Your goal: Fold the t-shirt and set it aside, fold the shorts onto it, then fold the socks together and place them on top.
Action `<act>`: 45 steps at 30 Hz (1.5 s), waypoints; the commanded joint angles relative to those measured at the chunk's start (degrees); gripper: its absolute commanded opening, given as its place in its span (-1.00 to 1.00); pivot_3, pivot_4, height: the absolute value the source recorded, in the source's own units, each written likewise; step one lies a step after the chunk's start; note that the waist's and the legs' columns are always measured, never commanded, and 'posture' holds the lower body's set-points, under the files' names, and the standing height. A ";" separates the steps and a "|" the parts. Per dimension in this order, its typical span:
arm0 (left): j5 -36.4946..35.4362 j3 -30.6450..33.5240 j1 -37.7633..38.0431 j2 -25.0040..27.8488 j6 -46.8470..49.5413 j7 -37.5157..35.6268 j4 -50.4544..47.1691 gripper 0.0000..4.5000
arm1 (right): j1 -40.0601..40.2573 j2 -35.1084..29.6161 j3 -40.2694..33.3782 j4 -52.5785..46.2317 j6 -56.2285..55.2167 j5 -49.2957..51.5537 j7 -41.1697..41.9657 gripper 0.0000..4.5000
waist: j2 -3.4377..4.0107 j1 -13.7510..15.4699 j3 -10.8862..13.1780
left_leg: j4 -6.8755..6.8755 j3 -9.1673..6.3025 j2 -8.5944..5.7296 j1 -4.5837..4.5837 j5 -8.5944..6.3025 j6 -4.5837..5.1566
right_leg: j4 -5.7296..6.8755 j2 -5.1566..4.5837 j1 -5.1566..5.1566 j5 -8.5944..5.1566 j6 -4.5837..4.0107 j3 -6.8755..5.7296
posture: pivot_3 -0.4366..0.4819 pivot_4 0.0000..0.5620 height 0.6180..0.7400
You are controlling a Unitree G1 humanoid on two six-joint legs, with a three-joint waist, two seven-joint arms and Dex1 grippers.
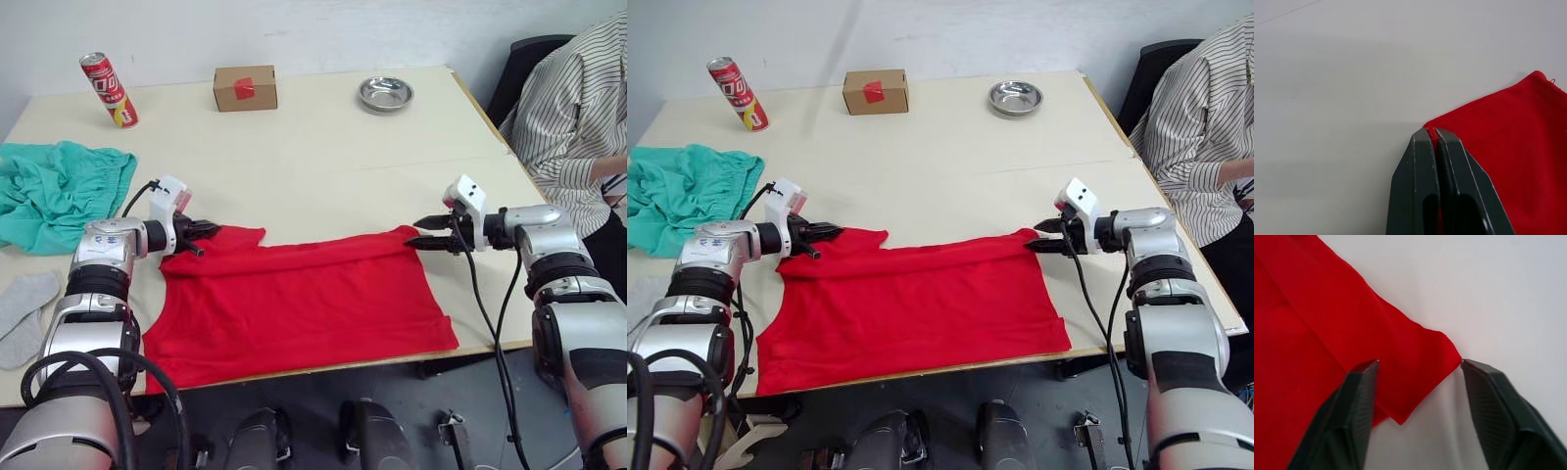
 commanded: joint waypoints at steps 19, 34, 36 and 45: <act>-11.65 11.37 20.61 5.09 -25.63 -12.53 -30.41 -1.00 | 11.87 -0.26 -8.43 -12.39 -24.09 8.29 -2.55 -0.99 | 0.00 -0.03 0.00 | -0.04 -0.04 0.04 -0.02 -0.01 -0.01 | -0.08 -0.14 0.02 0.00 0.00 0.00 | -0.05 -0.47 1.00; -12.32 14.20 40.63 9.81 -42.48 -13.23 -46.52 -1.00 | 25.64 0.28 -8.25 -18.07 -40.99 7.68 -13.74 -0.99 | 0.00 0.12 0.00 | -0.14 -0.08 0.10 0.53 -0.11 -0.13 | -0.23 -0.23 0.52 -0.07 -0.12 0.03 | -0.05 -0.47 1.00; -10.71 15.35 45.49 11.01 -48.77 -14.22 -47.95 -1.00 | 27.16 0.53 -8.24 -17.99 -44.45 6.56 -16.61 -0.99 | 0.00 -0.02 0.00 | -0.15 -0.09 0.13 0.61 -0.15 -0.17 | -0.24 -0.22 0.58 -0.08 -0.15 0.01 | -0.05 -0.47 1.00; -6.43 11.77 51.42 16.30 -67.66 -15.84 -48.11 -1.00 | 30.34 -0.70 -5.29 -16.47 -56.44 -1.20 -27.40 -0.99 | 0.01 -0.04 0.00 | -0.23 -0.09 0.29 0.74 -0.30 -0.31 | -0.29 -0.16 0.64 -0.21 -0.35 -0.09 | -0.05 -0.47 1.00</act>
